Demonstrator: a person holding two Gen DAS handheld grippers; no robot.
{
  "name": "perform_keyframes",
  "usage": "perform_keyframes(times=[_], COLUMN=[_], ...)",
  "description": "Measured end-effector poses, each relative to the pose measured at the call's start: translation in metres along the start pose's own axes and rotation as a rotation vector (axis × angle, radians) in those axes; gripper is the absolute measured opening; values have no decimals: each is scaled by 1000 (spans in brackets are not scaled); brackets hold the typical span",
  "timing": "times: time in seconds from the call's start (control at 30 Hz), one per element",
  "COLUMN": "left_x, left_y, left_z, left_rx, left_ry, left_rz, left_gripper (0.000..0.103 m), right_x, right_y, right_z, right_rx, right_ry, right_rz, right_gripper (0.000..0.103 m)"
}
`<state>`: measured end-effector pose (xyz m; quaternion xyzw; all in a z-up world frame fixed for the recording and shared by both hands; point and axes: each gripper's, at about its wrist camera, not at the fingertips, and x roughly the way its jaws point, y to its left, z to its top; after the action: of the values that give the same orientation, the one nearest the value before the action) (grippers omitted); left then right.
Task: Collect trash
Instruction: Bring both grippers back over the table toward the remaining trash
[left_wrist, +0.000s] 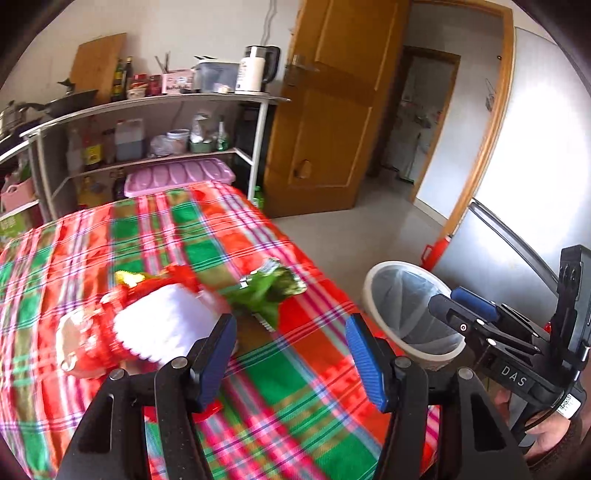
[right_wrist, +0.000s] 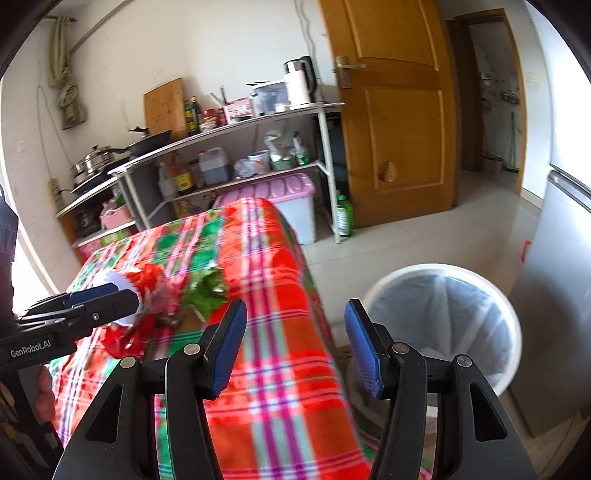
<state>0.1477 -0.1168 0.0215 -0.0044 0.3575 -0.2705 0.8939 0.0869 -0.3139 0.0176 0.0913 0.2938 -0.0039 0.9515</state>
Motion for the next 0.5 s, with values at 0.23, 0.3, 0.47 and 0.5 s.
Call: perform_keyframes(times=[0.23, 0.3, 0.47, 0.5], left_x=[-29, -38, -53, -57], left_y=[48, 63, 102, 108], left_z=[-17, -23, -34, -36], left_rx=[-80, -115, -195, -208], left_ry=[-20, -32, -40, -49], left_rz=[73, 115, 161, 168], left_gripper=[63, 68, 69, 69], right_x=[18, 25, 42, 46], right_y=[48, 62, 90, 95], right_z=[-4, -4, -3, -3], right_rx=[-63, -85, -130, -135], right_ry=[15, 25, 50, 55], right_rz=[122, 152, 198, 206], right_gripper=[56, 56, 56, 56])
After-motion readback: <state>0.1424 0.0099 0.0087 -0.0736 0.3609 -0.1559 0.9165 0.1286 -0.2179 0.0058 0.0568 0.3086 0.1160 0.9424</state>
